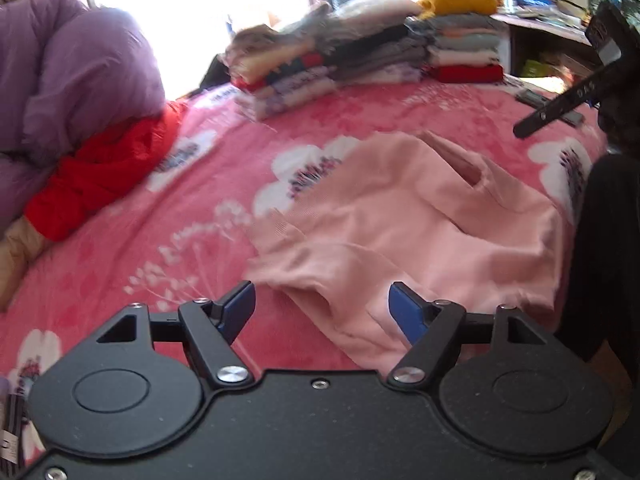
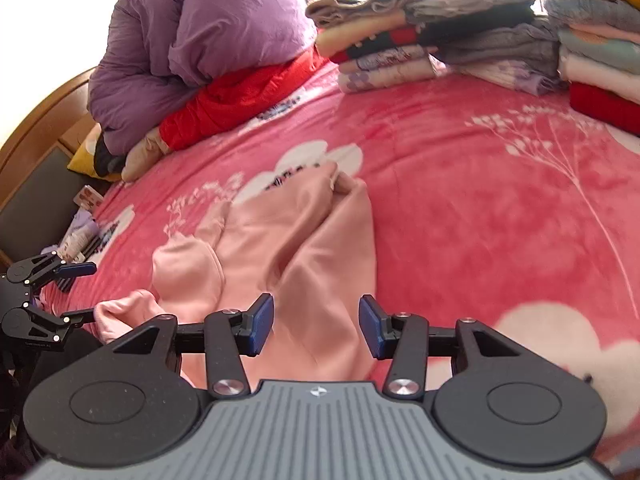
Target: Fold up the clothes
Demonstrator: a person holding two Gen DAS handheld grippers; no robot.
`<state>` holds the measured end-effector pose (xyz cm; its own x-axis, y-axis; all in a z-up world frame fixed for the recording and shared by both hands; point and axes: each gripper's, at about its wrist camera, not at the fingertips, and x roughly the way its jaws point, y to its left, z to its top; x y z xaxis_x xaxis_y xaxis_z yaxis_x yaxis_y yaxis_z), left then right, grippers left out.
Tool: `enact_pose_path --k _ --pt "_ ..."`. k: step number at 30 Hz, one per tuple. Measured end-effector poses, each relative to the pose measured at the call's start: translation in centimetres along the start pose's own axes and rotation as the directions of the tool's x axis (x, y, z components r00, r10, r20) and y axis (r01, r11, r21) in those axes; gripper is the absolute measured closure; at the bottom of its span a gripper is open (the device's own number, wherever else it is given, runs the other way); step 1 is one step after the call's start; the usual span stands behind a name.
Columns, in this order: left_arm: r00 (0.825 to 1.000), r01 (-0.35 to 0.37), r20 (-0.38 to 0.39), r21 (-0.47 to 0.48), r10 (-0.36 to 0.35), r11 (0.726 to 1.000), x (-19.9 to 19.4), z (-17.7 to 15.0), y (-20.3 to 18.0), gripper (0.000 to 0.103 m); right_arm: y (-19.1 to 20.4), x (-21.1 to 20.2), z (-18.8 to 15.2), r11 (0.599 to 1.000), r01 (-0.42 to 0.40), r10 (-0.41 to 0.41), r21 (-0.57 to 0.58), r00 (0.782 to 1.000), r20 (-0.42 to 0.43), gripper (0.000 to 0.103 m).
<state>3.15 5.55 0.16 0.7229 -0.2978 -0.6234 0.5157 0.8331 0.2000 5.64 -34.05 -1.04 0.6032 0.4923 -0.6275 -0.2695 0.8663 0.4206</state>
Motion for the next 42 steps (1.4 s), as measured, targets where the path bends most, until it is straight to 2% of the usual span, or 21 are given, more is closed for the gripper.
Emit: enact_pose_path --k 3,6,8,11,15,18,20,22,24,25,26,27,29,31,32,34,36,37,38,40,42 --pt "0.998 0.037 0.059 -0.129 -0.029 0.991 -0.5 1.0 2.3 0.028 0.7 1.7 1.2 1.0 -0.021 0.021 0.003 1.0 0.019 0.055" --pt "0.993 0.083 0.103 -0.271 -0.057 0.959 0.3 1.9 4.5 0.028 1.2 3.7 2.3 0.999 -0.042 0.042 0.005 0.999 0.03 0.055" --pt "0.992 0.107 0.104 -0.38 -0.073 0.919 2.1 2.3 5.9 0.028 1.4 5.3 2.9 0.999 -0.039 0.039 0.001 0.999 0.031 0.055" --pt "0.99 0.139 0.078 -0.538 -0.115 0.831 6.1 2.7 7.4 0.028 1.6 7.7 3.8 1.0 -0.027 0.027 0.001 0.999 0.037 0.055" --pt "0.985 0.134 0.002 -0.648 -0.174 0.75 11.8 2.1 8.5 0.028 1.1 10.4 4.8 1.0 0.0 0.0 0.0 0.999 0.044 0.055" --pt "0.979 0.129 -0.021 -0.703 -0.202 0.699 14.9 0.8 9.2 0.028 0.2 12.1 5.1 1.0 -0.009 0.008 0.008 0.999 0.04 0.055" --pt "0.976 0.126 -0.036 -0.712 -0.215 0.691 16.4 0.4 9.4 0.029 -0.4 13.3 5.4 1.0 -0.015 0.014 0.013 0.999 0.038 0.055" --pt "0.967 0.156 -0.029 -0.719 -0.253 0.677 17.5 0.0 9.7 0.03 -1.0 14.5 5.6 1.0 -0.021 0.02 0.019 0.999 0.035 0.055" --pt "0.959 0.182 -0.023 -0.712 -0.282 0.678 18.3 -0.4 9.9 0.042 -1.6 15.6 5.8 0.999 -0.027 0.026 0.024 0.999 0.033 0.057" --pt "0.957 0.188 -0.025 -0.705 -0.289 0.684 18.6 -0.5 9.9 0.058 -1.9 16.2 5.9 0.999 -0.029 0.029 0.027 0.999 0.032 0.061" --pt "0.955 0.195 -0.024 -0.699 -0.295 0.688 18.9 -0.6 10.1 0.062 -2.2 16.8 6.0 0.999 -0.032 0.032 0.03 0.999 0.031 0.065" --pt "0.954 0.205 -0.017 -0.693 -0.3 0.691 19.0 -0.6 10.2 0.065 -2.3 17.2 6.1 0.999 -0.041 0.04 0.025 0.999 0.029 0.075" --pt "0.953 0.222 -0.002 -0.678 -0.304 0.701 19.3 -0.5 10.7 0.084 -2.4 17.8 6.4 0.998 -0.061 0.061 0.009 0.998 0.023 0.083" --pt "0.95 0.246 0.017 -0.66 -0.313 0.71 19.5 -0.2 11.1 0.09 -2.4 18.2 6.6 0.997 -0.076 0.076 -0.014 0.997 0.02 0.095" --pt "0.948 0.259 0.031 -0.654 -0.317 0.711 19.6 0.0 11.2 0.091 -2.3 18.4 6.6 0.996 -0.083 0.083 -0.026 0.996 0.019 0.095" --pt "0.945 0.272 0.037 -0.638 -0.324 0.721 19.7 0.3 11.1 0.091 -2.3 18.6 7.0 0.995 -0.087 0.088 -0.04 0.996 0.027 0.096" --pt "0.946 0.26 0.012 -0.629 -0.325 0.733 19.8 0.2 11.0 0.091 -2.0 18.6 7.4 0.993 -0.088 0.092 -0.075 0.995 0.048 0.096" --pt "0.945 0.258 0.006 -0.629 -0.328 0.733 19.8 0.1 11.1 0.088 -1.9 18.7 7.6 0.992 -0.092 0.096 -0.084 0.994 0.046 0.096" --pt "0.944 0.257 0.003 -0.637 -0.331 0.727 19.8 -0.1 11.3 0.067 -1.9 18.8 7.7 0.991 -0.097 0.101 -0.09 0.994 0.041 0.096" --pt "0.936 0.276 0.024 -0.669 -0.351 0.69 20.0 -0.5 11.7 0.037 -2.0 19.0 7.7 0.991 -0.086 0.09 -0.101 0.995 0.034 0.096" --pt "0.93 0.288 0.035 -0.691 -0.367 0.663 20.5 -0.7 11.7 0.037 -2.2 19.0 7.7 0.992 -0.067 0.07 -0.102 0.997 0.026 0.096"
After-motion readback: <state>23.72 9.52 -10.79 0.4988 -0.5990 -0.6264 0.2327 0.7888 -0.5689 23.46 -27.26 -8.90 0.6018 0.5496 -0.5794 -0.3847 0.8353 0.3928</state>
